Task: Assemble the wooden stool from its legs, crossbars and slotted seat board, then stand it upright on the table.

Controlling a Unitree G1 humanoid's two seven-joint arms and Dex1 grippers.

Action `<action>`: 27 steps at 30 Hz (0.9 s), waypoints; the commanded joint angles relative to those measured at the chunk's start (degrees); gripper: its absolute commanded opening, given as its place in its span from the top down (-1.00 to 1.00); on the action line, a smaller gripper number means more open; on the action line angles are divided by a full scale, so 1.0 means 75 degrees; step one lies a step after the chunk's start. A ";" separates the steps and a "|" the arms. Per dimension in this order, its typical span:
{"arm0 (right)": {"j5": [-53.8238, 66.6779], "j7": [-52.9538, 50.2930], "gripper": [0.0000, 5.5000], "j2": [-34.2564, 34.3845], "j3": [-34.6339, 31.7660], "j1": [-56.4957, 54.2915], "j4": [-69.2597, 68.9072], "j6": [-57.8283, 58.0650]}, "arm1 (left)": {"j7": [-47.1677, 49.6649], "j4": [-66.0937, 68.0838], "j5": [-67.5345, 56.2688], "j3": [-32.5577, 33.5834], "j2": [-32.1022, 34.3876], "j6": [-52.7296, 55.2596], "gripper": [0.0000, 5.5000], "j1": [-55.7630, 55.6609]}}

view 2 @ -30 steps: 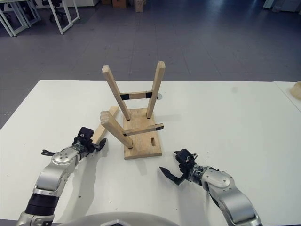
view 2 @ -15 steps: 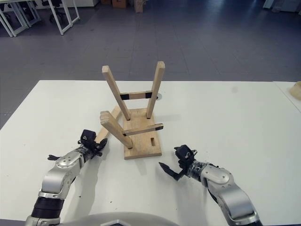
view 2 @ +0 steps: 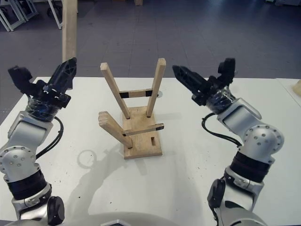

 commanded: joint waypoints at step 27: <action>0.2750 0.0361 -0.10 -0.0240 0.2310 -0.2212 0.1982 0.0370 | -0.2451 0.1412 -0.0939 -0.1878 0.1368 0.1757 0.26 -0.1232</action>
